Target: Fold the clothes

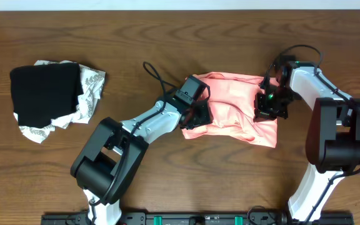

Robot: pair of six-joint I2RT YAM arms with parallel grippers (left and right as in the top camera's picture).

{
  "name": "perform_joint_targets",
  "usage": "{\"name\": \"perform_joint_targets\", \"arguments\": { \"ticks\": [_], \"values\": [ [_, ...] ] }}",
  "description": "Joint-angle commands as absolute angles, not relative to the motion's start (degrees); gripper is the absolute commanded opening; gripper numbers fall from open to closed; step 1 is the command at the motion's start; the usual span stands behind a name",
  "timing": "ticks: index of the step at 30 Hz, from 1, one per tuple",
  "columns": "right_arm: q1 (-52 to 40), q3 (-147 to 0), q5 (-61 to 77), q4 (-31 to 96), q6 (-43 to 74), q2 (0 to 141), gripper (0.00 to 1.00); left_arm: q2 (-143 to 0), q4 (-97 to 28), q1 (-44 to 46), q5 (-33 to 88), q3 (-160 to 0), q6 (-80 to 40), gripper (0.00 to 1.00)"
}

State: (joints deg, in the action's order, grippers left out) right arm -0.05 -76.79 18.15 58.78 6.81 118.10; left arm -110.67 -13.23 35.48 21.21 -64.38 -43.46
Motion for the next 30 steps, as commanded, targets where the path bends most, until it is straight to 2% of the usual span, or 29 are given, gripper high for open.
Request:
{"name": "perform_joint_targets", "arguments": {
  "ticks": [1,4,11,30],
  "values": [
    [-0.62,-74.52,15.22,56.77,7.29,121.69,0.01,-109.69,-13.82,35.97,20.56,-64.38,-44.01,0.46],
    [-0.71,-74.52,15.2,56.77,7.29,121.69,0.01,-109.71,-13.87,36.8,20.56,-64.38,-45.12,0.42],
    [-0.71,-74.52,15.18,56.8,7.29,121.69,0.01,-109.71,-13.89,37.85,19.9,-64.38,-45.06,0.07],
    [-0.71,-74.52,11.94,57.63,8.34,121.69,0.01,-104.05,-19.25,31.16,20.51,-64.42,-43.07,0.06]
  ]
}}
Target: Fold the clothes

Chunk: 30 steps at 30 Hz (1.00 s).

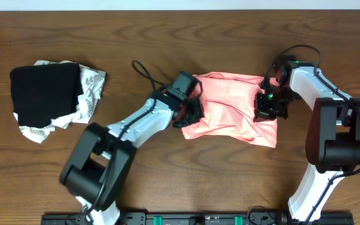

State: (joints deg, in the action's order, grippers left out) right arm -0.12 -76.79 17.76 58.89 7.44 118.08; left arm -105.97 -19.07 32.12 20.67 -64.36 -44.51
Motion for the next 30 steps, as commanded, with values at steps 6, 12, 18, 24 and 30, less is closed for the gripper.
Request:
{"name": "perform_joint_targets", "arguments": {
  "ticks": [6,12,18,24,30],
  "values": [
    [-0.71,-74.52,11.7,57.69,8.34,121.69,0.01,-103.92,-21.17,30.44,20.51,-64.42,-41.74,0.06],
    [-0.71,-74.52,9.85,57.87,9.04,121.69,0.01,-103.92,-25.69,30.41,19.84,-64.42,-39.44,0.06],
    [-0.71,-74.52,9.82,57.87,9.17,121.69,0.01,-103.92,-30.83,29.02,14.72,-64.42,-38.61,0.06],
    [-0.71,-74.52,9.82,57.87,9.17,121.69,0.01,-103.92,-32.29,26.15,12.78,-64.53,-36.75,0.33],
    [-0.71,-74.52,9.85,57.87,9.17,121.69,0.01,-103.22,-32.29,24.71,14.02,-66.87,-33.17,0.59]
  ]
}}
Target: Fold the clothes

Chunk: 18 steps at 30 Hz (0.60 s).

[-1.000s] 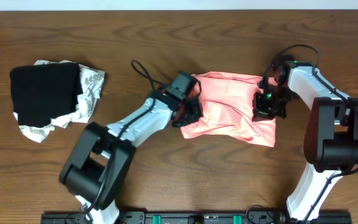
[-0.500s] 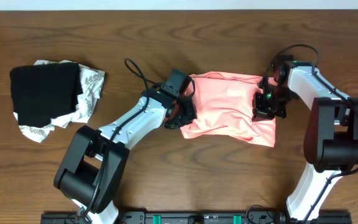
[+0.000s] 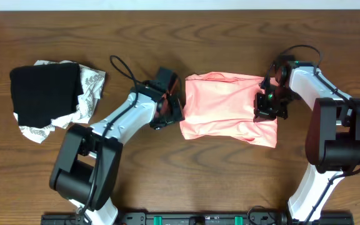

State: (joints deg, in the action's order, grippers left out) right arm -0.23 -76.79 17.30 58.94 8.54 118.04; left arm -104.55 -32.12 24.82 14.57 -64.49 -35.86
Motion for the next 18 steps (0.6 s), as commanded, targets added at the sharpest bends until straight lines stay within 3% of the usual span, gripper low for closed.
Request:
{"name": "perform_joint_targets", "arguments": {
  "ticks": [1,5,7,8,10,18],
  "values": [
    [-0.71,-74.52,9.85,57.84,9.17,121.69,0.01,-102.94,-32.25,24.82,14.41,-67.24,-33.15,0.59],
    [-0.71,-74.52,9.85,57.87,9.19,121.69,0.01,-102.32,-29.02,25.82,18.15,-67.79,-32.99,0.56],
    [-0.71,-74.52,9.85,57.87,9.17,121.69,0.01,-102.35,-26.44,26.94,19.51,-67.79,-32.99,0.37],
    [-0.71,-74.52,9.85,57.84,9.17,121.69,0.01,-102.37,-25.06,27.81,19.46,-67.79,-32.97,0.19],
    [-0.73,-74.52,9.85,57.87,9.19,121.67,0.01,-102.72,-22.96,29.1,19.46,-67.79,-31.92,0.06],
    [-0.82,-74.52,9.87,57.87,9.19,121.69,0.01,-107.48,-14.57,33.54,14.33,-67.77,-27.55,0.06]
  ]
}}
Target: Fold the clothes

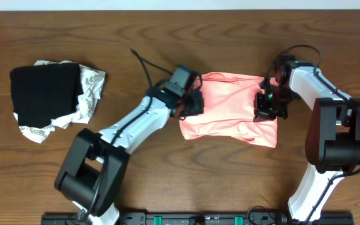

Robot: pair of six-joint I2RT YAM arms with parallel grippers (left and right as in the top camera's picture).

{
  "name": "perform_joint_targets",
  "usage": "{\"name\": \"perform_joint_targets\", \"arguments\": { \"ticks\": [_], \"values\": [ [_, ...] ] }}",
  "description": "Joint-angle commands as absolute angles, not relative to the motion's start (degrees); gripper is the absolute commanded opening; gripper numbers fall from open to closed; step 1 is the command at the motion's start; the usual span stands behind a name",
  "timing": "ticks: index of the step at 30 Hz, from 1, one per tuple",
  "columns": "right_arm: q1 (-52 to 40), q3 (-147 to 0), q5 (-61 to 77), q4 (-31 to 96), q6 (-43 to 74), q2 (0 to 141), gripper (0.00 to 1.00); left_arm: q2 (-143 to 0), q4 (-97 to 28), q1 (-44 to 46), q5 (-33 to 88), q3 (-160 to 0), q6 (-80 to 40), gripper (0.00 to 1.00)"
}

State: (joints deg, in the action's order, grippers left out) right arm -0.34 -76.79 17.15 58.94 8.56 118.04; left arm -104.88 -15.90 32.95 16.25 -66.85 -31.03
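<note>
A pink garment (230,112) lies flat in a rough rectangle right of the table's middle. My left gripper (192,103) sits at its upper left edge, touching or just over the cloth. Its fingers are dark and too small to read. My right gripper (269,109) rests on the garment's right side, near the right edge, and its jaws are hidden under the wrist. A pile of other clothes, a black piece (45,94) on top of a white patterned one (89,90), lies at the far left.
The brown wooden table (167,37) carries only the pink garment and the pile. The left arm's cable (145,65) loops above the arm. Both arm bases stand at the front edge.
My left gripper was off the cloth, on bare table to its left. Now it is further right, at the garment's upper left edge. The garment and the right arm look unchanged.
At first my left gripper was on the pink garment's bunched left part while the right gripper stayed on the right side. Then the left side lay further left. Then the garment lay flat with the left gripper off it. Now the gripper is back at its edge.
</note>
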Motion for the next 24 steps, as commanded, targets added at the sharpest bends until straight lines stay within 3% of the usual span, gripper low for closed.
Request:
{"name": "perform_joint_targets", "arguments": {
  "ticks": [1,17,21,24],
  "values": [
    [-0.82,-74.52,9.87,57.87,9.19,121.69,0.01,-108.42,-13.41,33.93,14.31,-67.77,-25.82,0.06],
    [-0.78,-74.52,8.71,58.94,9.17,121.69,0.01,-113.47,-13.67,30.59,5.69,-67.79,-18.2,0.07],
    [-0.71,-74.56,7.51,59.18,9.17,121.64,0.04,-112.73,-15.03,28.34,5.91,-68.58,-17.61,0.31],
    [-0.64,-75.02,10.87,59.2,6.26,120.92,0.23,-110.54,-17.78,27.4,5.96,-70.65,-17.58,0.46]
  ]
}}
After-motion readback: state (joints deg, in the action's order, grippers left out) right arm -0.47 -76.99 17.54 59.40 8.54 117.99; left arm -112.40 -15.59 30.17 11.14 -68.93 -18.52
